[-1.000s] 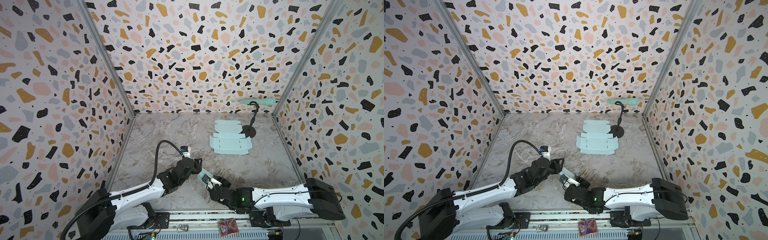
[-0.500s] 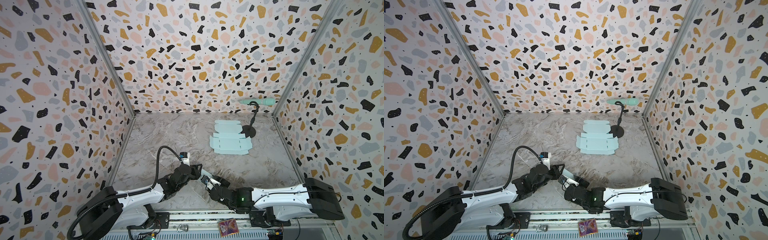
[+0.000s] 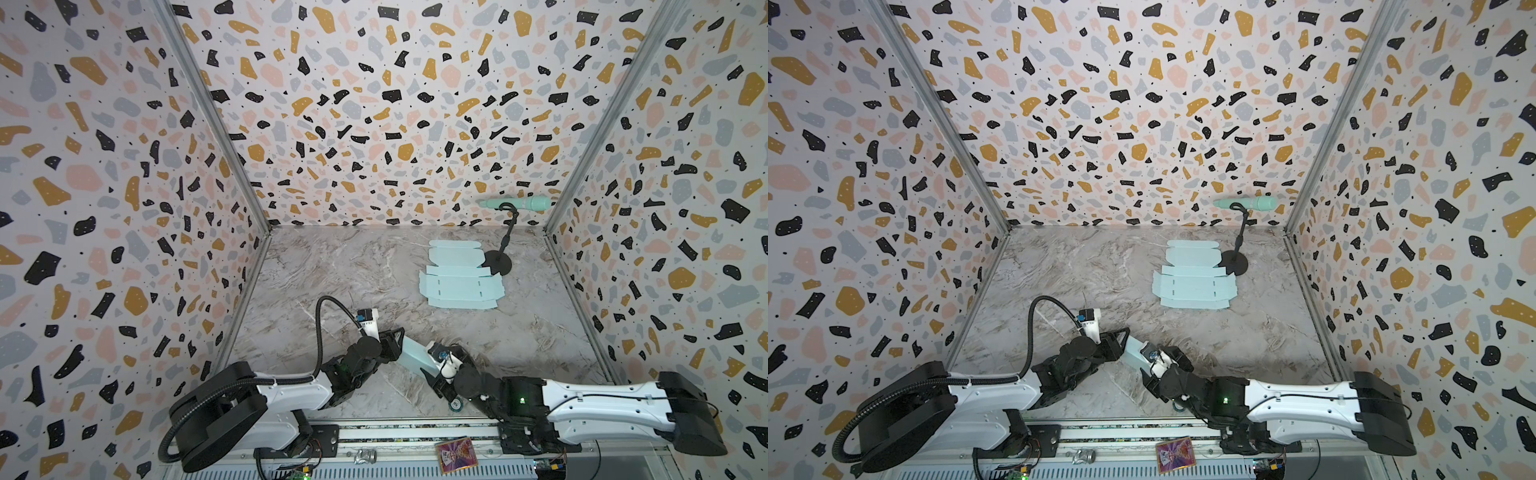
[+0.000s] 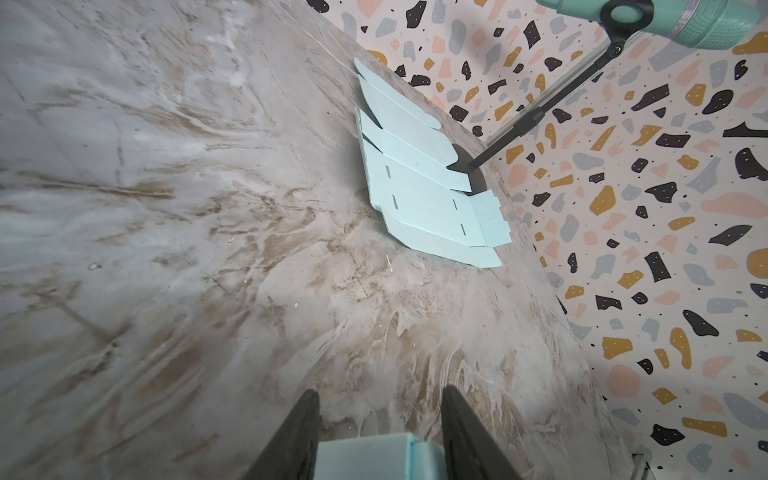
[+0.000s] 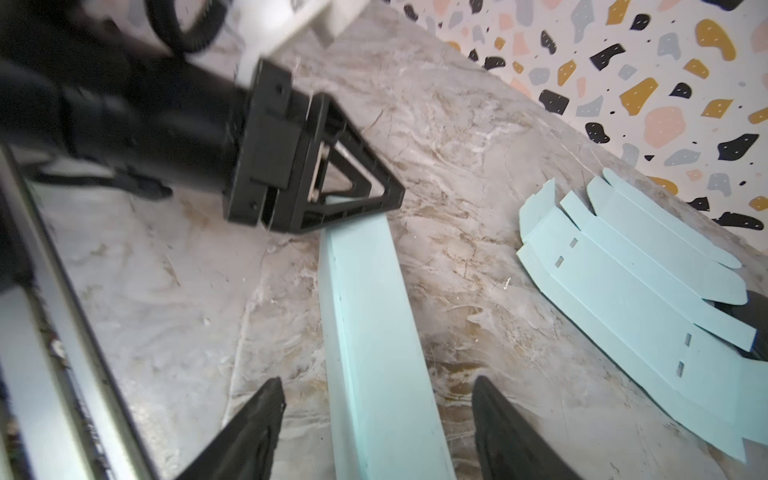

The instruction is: Fold the paper box

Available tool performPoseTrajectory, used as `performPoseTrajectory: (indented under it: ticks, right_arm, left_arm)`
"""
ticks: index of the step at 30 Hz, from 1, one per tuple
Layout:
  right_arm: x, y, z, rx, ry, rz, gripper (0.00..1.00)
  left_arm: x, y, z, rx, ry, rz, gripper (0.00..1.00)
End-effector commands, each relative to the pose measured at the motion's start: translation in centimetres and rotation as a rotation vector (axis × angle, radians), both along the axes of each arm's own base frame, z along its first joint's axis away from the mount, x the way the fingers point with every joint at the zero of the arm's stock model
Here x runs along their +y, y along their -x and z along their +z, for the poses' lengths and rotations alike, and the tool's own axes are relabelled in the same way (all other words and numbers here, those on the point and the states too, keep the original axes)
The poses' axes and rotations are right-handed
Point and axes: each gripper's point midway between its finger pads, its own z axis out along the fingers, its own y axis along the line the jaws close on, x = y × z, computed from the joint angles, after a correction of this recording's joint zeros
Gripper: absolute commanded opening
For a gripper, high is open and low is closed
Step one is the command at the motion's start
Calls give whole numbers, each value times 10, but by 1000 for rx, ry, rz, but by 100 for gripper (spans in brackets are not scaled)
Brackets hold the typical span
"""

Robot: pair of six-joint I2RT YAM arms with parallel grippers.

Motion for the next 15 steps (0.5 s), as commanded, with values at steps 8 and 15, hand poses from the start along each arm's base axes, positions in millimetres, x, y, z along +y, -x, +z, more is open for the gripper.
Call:
performPoseTrajectory:
  ticks: [8, 15]
  right_arm:
    - [-30, -12, -11, 545, -394, -234, 71]
    - [-30, 1, -55, 673, -285, -271, 62]
  left_arm:
    - [30, 28, -65, 135, -239, -23, 47]
    - [26, 29, -61, 126, -236, -29, 46]
